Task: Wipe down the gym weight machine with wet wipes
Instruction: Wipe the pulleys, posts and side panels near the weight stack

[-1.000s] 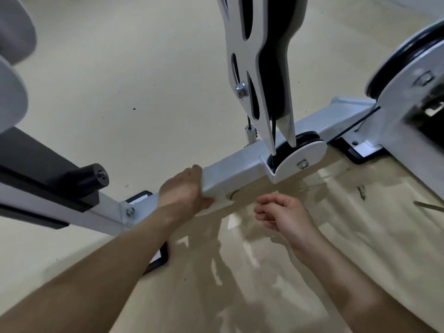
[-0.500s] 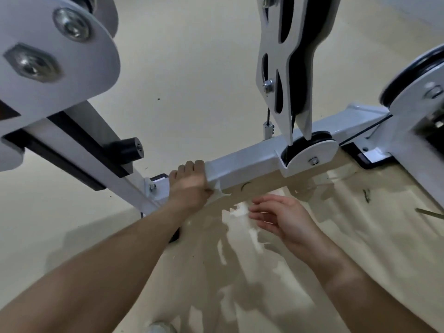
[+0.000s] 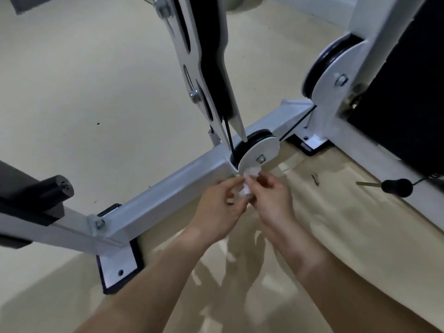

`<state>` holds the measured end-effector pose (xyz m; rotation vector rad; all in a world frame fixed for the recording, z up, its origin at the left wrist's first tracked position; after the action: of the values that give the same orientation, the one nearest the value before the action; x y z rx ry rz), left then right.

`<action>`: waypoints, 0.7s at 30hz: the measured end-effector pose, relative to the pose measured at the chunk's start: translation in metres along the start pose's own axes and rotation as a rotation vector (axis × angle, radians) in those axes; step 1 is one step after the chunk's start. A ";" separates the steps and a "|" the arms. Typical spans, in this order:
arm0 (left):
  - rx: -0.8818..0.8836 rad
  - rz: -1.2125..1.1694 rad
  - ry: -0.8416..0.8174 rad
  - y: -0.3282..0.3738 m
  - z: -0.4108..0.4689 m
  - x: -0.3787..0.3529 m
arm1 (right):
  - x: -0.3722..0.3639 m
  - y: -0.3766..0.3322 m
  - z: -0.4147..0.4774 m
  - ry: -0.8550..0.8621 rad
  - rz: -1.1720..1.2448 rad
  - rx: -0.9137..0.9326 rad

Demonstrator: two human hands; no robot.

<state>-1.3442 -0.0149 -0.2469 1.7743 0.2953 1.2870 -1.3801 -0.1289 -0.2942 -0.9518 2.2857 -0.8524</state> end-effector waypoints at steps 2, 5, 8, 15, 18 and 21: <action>0.122 -0.164 0.088 -0.003 -0.001 -0.001 | 0.006 -0.019 0.005 0.159 -0.067 0.142; 0.264 -0.424 0.127 -0.004 0.000 -0.004 | -0.006 -0.043 -0.001 0.223 -0.297 0.501; 0.242 -0.469 0.098 0.005 0.009 -0.009 | -0.009 -0.061 -0.016 0.279 -0.521 0.936; 0.274 -0.437 0.083 0.001 0.017 -0.021 | 0.023 -0.032 0.041 0.380 -0.172 0.276; 0.346 -0.469 0.075 -0.010 0.009 -0.025 | -0.001 0.006 0.037 0.227 -0.007 0.039; 0.333 -0.459 0.147 -0.015 -0.001 -0.014 | -0.017 0.012 0.021 0.061 0.300 -0.159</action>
<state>-1.3463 -0.0150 -0.2667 1.7426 0.9883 1.0746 -1.3609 -0.1171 -0.3135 -0.6294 2.4955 -0.5866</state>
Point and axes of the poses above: each hand's wrist, its own z-axis towards the middle knuckle, its own x-axis out of the back of the hand, y = z × x, the point moved 6 cm from there along z, towards the middle knuckle, and after that the axes turned 11 degrees about -x, right-handed, at the moved point
